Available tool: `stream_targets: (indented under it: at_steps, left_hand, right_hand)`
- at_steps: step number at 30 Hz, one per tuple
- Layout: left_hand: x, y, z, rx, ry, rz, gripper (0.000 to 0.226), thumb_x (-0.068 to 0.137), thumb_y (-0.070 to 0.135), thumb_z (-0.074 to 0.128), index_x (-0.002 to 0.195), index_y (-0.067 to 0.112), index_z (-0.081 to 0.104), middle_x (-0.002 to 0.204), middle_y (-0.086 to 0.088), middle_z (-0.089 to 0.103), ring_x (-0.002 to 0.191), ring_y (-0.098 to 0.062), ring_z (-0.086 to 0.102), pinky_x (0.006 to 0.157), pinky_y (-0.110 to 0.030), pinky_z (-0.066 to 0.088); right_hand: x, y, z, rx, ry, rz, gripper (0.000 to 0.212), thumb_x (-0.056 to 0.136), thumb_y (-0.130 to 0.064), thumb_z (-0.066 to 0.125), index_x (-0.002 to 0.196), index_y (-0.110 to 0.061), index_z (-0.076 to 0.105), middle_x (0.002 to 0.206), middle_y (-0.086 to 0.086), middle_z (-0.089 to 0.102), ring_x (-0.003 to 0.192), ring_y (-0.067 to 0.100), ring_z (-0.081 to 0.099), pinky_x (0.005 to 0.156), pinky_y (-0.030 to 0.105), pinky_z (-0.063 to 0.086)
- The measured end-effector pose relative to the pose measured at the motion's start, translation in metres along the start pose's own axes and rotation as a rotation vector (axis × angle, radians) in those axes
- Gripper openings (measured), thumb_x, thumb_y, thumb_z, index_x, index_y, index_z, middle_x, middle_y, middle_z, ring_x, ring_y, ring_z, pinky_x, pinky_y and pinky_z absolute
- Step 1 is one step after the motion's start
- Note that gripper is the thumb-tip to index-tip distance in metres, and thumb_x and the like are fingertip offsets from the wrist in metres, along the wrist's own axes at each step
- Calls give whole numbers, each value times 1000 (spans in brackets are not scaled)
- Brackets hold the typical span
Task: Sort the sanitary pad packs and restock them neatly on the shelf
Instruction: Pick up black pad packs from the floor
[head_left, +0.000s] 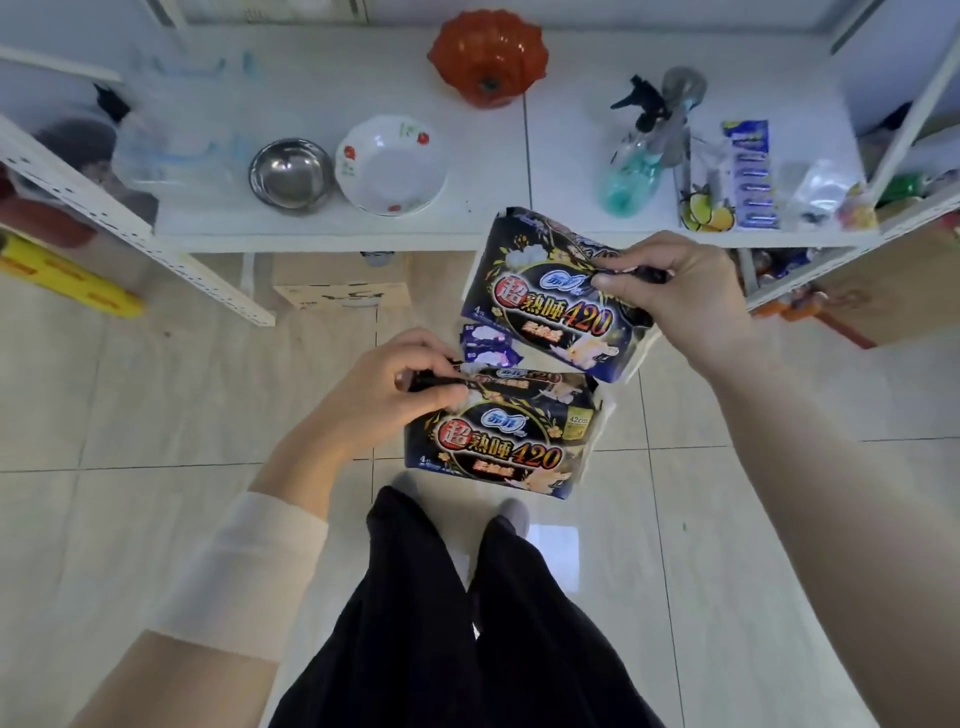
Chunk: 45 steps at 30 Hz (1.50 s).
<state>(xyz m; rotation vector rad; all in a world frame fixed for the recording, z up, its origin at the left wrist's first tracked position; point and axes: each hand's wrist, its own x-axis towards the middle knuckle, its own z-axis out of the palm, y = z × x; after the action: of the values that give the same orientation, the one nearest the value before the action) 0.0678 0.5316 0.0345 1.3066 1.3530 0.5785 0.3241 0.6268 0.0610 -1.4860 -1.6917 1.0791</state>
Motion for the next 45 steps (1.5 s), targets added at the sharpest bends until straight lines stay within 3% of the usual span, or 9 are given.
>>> stream_targets:
  at_steps: [10,15,20,24,32,35,40,42,45]
  left_hand:
    - [33,94,-24,76,66,223,14,76,21,68,70,31,62,92,20,57,88,3,55,69,-17,50]
    - [65,142,-68,126,123,344,8,75,24,67,73,31,62,97,11,55,93,-5,54,72,-19,52]
    - [101,186,-103,197,205,437,12,76,23,70,73,33,63,93,15,55,89,-25,57,75,-38,50]
    - [132,215,-122,184,243,506,11,78,14,70,75,24,65,91,11,53,77,10,53,65,-6,42]
    - [206,254,-142,283,484,590,7,79,16,70,84,19,67,91,13,50,75,17,48,68,-3,37]
    - [236,261,-147,324,578,597,11,78,17,71,87,11,70,89,15,48,73,19,47,68,-3,35]
    - [270,259,-148,386,645,530,13,77,19,71,85,9,68,90,19,45,102,-16,53,95,-36,42]
    - [278,258,-146,416,680,550,12,77,17,72,83,8,68,88,18,45,103,-24,54,95,-30,39]
    - [288,258,-145,439,708,554,11,76,14,72,82,6,68,87,11,47,98,-23,56,85,-8,34]
  right_hand:
    - [37,-54,-58,-65,58,-135,30,71,-19,76,100,-22,67,79,-14,59,70,-6,52,68,9,38]
    - [89,-100,-78,-116,115,-253,29,70,-20,76,97,-22,68,79,-11,59,73,-3,53,67,8,36]
    - [138,-139,-95,-145,182,-360,30,70,-19,76,98,-22,67,80,-13,59,72,-9,54,70,7,38]
    - [184,-160,-109,-172,185,-411,29,70,-20,77,97,-23,67,80,-14,59,71,-10,53,69,7,36]
    - [295,-186,-131,-195,87,-460,24,70,-20,77,93,-24,69,80,-7,60,77,3,53,75,25,40]
    - [335,-190,-133,-196,53,-479,27,72,-17,76,98,-21,68,79,-17,57,71,-10,52,73,14,39]
    - [387,-179,-129,-189,-8,-508,27,73,-17,76,98,-19,68,84,-9,61,80,8,53,75,22,42]
    - [400,-172,-125,-204,-40,-531,27,71,-18,77,96,-20,68,88,4,64,82,12,54,76,26,42]
    - [413,-165,-120,-213,-71,-542,29,70,-18,78,97,-18,69,81,-7,59,73,-7,51,69,10,37]
